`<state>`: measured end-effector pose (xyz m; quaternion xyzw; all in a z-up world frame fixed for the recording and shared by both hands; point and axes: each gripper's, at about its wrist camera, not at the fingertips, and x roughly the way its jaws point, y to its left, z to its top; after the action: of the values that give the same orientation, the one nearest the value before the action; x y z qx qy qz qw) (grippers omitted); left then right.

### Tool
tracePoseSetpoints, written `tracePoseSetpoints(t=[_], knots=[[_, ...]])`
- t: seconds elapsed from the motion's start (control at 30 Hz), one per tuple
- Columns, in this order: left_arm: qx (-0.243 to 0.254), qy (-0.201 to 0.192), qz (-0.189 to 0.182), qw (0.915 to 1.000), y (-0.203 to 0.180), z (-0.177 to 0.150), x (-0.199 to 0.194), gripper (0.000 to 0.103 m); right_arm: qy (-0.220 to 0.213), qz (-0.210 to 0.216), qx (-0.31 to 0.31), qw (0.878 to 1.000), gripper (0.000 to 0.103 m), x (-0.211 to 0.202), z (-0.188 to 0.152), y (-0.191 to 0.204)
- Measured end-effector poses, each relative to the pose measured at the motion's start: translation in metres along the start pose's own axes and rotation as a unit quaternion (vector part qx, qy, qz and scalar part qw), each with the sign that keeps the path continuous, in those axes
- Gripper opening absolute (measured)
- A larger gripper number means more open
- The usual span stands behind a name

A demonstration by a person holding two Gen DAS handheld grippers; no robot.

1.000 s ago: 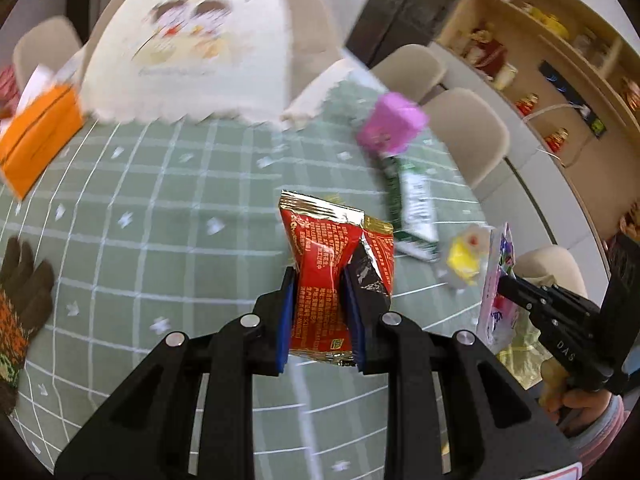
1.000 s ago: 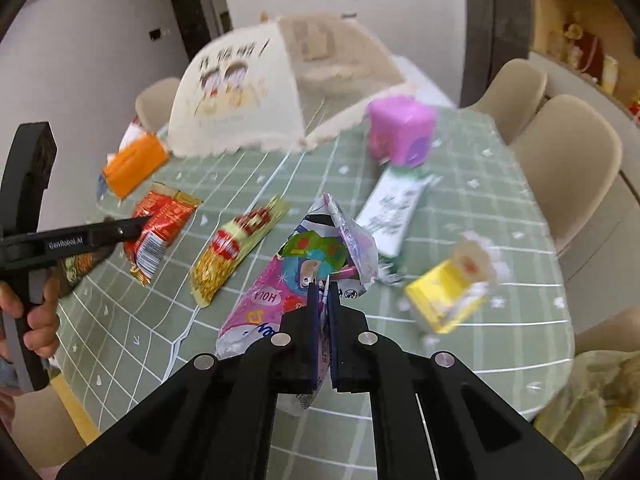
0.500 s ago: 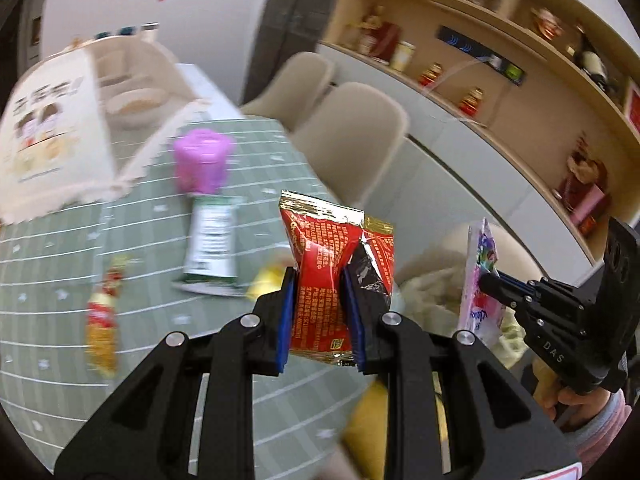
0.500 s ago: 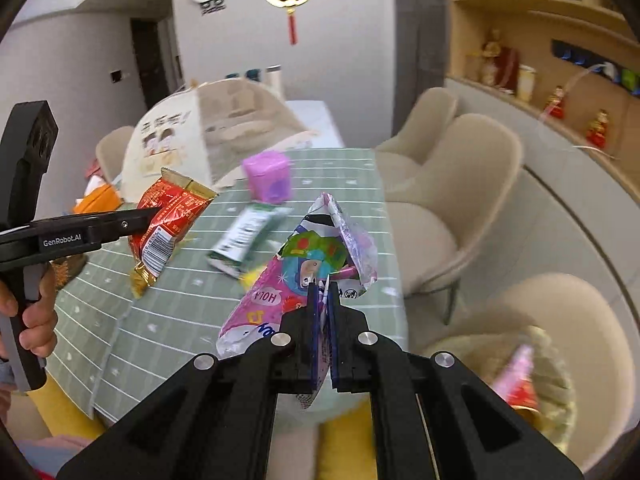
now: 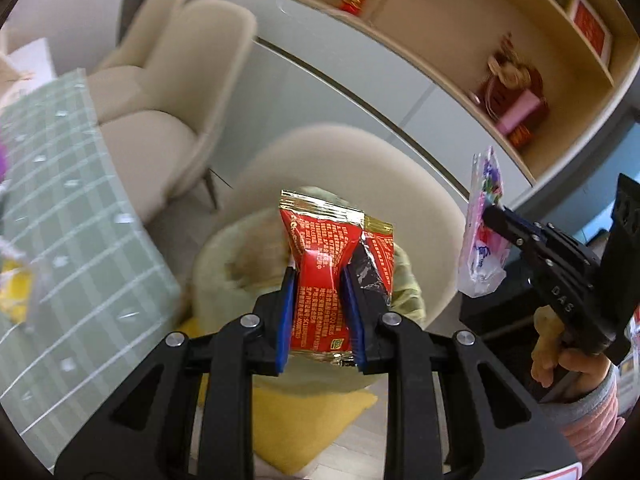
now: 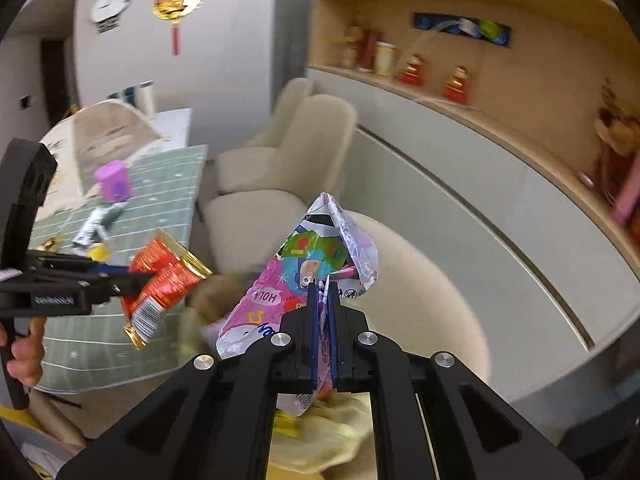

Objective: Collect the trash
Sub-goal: 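Carry the red chip bag and pink packet to the bin and release both, then move both tools back over the gold wafer and milk carton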

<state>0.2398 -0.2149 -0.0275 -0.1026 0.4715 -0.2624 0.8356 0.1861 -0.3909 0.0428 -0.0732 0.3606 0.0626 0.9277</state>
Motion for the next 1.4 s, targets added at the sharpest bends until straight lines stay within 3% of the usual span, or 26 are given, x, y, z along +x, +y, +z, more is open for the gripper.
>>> tracePoseSetpoints(t=[0.07, 0.23, 0.5, 0.7, 0.87, 1.03, 1.23, 1.3, 1.33, 1.37, 1.4], knots=[[0.011, 0.014, -0.014, 0.9997, -0.011, 0.003, 0.021, 0.030, 0.002, -0.005, 0.009, 1.000, 0.006, 0.003, -0.002, -0.012], [0.034, 0.044, 0.020, 0.9983, -0.023, 0.006, 0.052, 0.034, 0.010, 0.000, 0.013, 1.000, 0.006, 0.011, -0.013, -0.021], [-0.007, 0.029, -0.018, 0.9994, -0.012, 0.011, 0.036, 0.040, 0.023, 0.026, -0.001, 0.999, 0.006, 0.038, -0.015, -0.011], [-0.020, -0.004, 0.019, 0.9996, 0.000, 0.012, 0.008, 0.040, 0.028, 0.072, 0.002, 0.997, 0.006, 0.053, -0.012, -0.001], [-0.019, -0.014, 0.057, 0.9981, 0.008, -0.003, -0.016, 0.040, 0.061, 0.129, -0.012, 0.990, 0.006, 0.086, -0.021, 0.023], [-0.046, -0.009, 0.073, 0.9962, 0.030, -0.024, -0.038, 0.040, 0.134, 0.116, -0.046, 0.983, 0.006, 0.130, -0.048, 0.034], [-0.068, -0.008, 0.112, 0.9914, 0.059, -0.054, -0.060, 0.040, 0.145, 0.124, -0.013, 0.982, 0.007, 0.130, -0.053, 0.023], [-0.077, -0.003, 0.115, 0.9904, 0.069, -0.062, -0.064, 0.040, 0.139, 0.119, -0.006, 0.983, 0.016, 0.125, -0.053, 0.022], [-0.082, -0.001, 0.116, 0.9898, 0.075, -0.067, -0.066, 0.040, 0.133, 0.119, -0.002, 0.984, 0.032, 0.120, -0.051, 0.021], [-0.087, 0.000, 0.117, 0.9893, 0.081, -0.071, -0.069, 0.040, 0.128, 0.121, 0.002, 0.984, 0.042, 0.116, -0.050, 0.021], [-0.093, 0.001, 0.120, 0.9883, 0.088, -0.075, -0.072, 0.040, 0.124, 0.121, 0.004, 0.985, 0.042, 0.113, -0.049, 0.020]])
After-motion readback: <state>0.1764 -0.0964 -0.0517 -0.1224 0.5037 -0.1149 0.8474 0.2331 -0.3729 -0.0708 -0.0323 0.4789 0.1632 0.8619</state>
